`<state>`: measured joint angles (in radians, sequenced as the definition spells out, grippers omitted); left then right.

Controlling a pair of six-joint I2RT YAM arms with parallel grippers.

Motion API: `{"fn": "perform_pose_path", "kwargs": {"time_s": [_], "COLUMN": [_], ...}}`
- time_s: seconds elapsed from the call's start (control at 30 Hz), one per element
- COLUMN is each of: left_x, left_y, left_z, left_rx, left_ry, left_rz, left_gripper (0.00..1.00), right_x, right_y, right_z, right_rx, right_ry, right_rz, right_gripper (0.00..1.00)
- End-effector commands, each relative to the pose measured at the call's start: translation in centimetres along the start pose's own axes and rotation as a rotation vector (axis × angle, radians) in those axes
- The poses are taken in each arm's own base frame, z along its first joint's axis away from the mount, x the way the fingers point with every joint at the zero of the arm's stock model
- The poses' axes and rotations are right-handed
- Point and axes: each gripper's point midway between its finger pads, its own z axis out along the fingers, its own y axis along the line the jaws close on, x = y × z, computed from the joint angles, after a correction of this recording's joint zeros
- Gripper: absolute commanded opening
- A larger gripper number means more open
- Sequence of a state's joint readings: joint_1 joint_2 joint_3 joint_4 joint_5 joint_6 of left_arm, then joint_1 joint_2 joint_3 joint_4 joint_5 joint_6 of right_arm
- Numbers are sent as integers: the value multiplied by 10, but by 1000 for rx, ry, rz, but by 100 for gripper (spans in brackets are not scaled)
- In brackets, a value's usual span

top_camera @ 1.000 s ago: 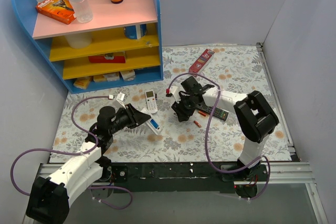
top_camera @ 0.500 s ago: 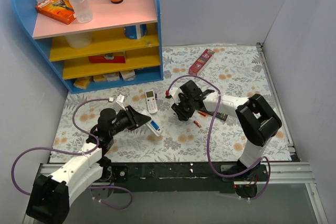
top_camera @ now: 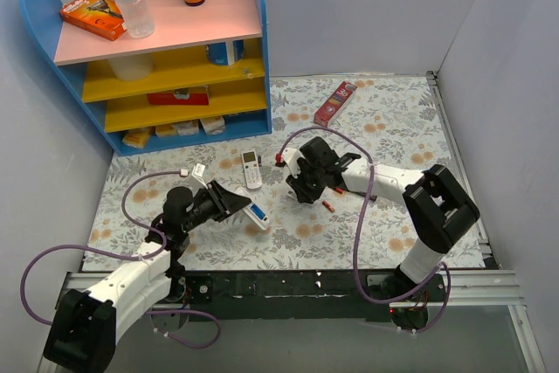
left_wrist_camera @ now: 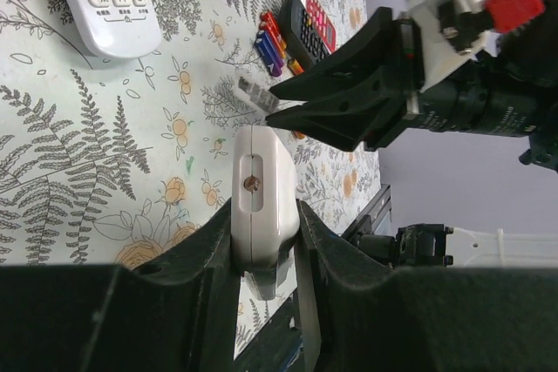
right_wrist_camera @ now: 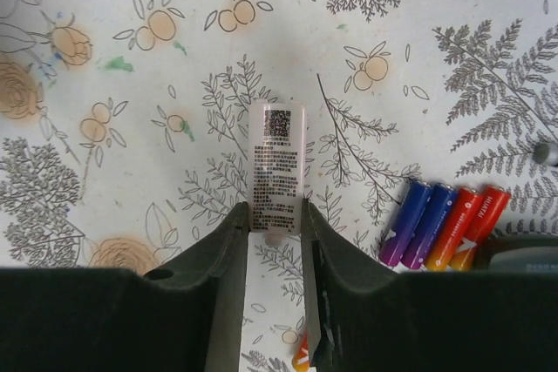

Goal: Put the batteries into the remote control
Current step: Pick up the battery cover at the center of the board, then load the battery cover into the remote control.

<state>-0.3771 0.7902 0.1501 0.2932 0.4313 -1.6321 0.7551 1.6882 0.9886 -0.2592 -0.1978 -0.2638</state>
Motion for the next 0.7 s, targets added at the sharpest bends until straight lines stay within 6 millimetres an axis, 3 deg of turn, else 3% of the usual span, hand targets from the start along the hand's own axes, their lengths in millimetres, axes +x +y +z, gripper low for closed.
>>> {"fn": "perform_pose_path", "kwargs": {"time_s": [0.0,0.13,0.17,0.3,0.37,0.4,0.53,0.67], "left_x": [-7,-4,-3,-7,-7,-10,-10,-10], "left_y": [-13,-10,-10,-16,-15,-20,-20,-21], "left_z": [-1,-2,-3,-5,-6,-7,-8,-10], "left_rx": [71,100,107,153,158,176,193,206], "left_ry": [-52,-70,-72,-106,-113,-123,-135,-148], "left_rz": [-13,-45,-62,-78,-90,-89,-94,-104], "left_gripper": [0,0,0,0,0,0,0,0], "right_x": [-25,-42,-59,-85,-85,-96,-107,-112], "right_y": [9,27,29,52,69,72,98,109], "right_z": [-29,-57,-70,-95,-97,-103,-104,-100], "right_rx": [-7,-28,-24,-53,-78,-68,-76,-56], "right_ry": [-68,-81,-121,-142,-99,-115,-84,-54], "right_rz": [0,12,6,25,32,25,-1,-20], "right_gripper": [3,3,3,3,3,3,3,3]}}
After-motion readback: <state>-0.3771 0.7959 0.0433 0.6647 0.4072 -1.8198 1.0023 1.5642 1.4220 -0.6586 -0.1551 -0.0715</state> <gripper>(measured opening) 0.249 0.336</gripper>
